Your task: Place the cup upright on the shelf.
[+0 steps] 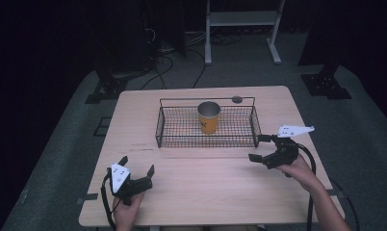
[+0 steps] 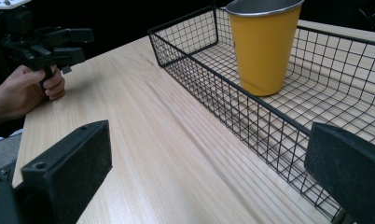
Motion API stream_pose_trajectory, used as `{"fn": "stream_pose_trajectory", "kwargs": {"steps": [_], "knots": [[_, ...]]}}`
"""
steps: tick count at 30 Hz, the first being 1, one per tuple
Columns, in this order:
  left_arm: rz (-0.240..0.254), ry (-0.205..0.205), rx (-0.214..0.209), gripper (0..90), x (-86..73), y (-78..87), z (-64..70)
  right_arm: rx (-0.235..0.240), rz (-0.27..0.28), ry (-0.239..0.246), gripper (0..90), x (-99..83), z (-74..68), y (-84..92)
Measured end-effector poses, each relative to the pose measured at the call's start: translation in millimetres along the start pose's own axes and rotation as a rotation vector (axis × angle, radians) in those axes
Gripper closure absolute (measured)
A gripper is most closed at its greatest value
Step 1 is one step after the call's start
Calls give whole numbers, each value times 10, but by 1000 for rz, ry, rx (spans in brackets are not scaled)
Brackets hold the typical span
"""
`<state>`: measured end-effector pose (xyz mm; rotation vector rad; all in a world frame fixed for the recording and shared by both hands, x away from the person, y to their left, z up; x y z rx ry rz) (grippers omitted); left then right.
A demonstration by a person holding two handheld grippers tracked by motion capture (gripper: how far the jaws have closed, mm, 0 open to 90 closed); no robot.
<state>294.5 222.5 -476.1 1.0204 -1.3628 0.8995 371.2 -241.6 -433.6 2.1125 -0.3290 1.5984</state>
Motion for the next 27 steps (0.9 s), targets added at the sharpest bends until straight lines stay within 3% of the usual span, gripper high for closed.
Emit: {"fn": "stream_pose_trajectory", "kwargs": {"steps": [27], "knots": [[-2,0,1,0,0,-3,2,-27,9,0,5,-257,-130,147]]}}
Point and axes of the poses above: each handheld gripper's, and its own axes: y roughly backward along the jaws, x roughly out of its top, z roughly to its right, the point moved 3 cm from there along -y, roughly forward along the jaws, and after that the axes turned 10 degrees about z, right-handed, at the moved point
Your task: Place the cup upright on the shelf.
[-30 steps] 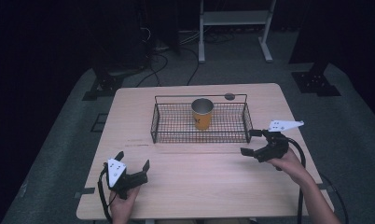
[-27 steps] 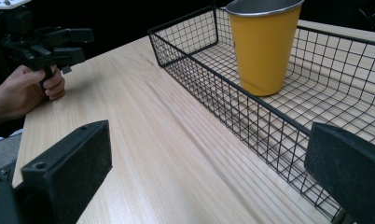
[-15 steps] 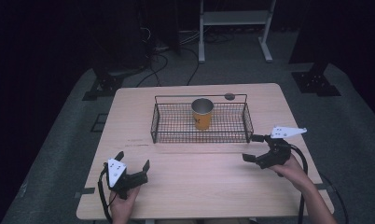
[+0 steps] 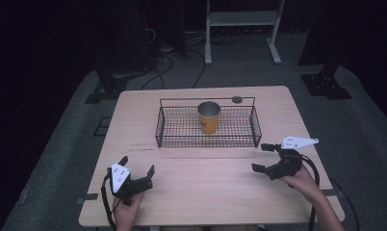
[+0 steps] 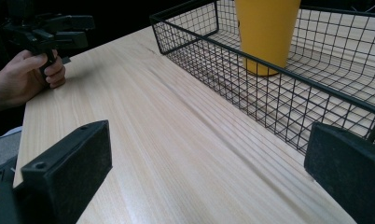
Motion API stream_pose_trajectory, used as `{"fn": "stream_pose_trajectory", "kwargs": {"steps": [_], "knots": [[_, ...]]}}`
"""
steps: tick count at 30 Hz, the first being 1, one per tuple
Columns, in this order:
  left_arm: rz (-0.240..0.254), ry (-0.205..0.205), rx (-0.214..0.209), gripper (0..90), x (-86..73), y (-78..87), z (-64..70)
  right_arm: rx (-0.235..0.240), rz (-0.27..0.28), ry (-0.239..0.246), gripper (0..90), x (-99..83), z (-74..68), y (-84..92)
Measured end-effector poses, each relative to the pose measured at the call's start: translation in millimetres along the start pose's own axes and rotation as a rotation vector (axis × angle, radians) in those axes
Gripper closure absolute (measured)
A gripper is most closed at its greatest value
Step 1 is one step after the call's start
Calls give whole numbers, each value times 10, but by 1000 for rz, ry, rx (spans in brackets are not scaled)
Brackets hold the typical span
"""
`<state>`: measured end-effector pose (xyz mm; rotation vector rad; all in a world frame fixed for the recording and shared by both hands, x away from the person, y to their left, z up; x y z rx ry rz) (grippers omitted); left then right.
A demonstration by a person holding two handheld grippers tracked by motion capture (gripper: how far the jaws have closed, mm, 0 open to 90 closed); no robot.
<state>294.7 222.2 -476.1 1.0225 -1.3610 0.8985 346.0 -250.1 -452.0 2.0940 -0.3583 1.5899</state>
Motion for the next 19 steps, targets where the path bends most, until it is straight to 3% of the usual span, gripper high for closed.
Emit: {"fn": "stream_pose_trajectory", "kwargs": {"steps": [13,19], "knots": [[0,-1,2,0,0,-4,4,-38,2,12,4,-183,-120,116],[-2,-3,2,0,0,-7,4,-63,97,-13,4,-314,-278,213]]}}
Point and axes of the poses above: each handheld gripper's, and its own axes: y roughly backward along the jaws, x roughly out of its top, z roughly to its right, the point moved 3 cm from there along -y, roughly forward along the jaws, and after that the axes turned 10 degrees about z, right-handed, at the moved point
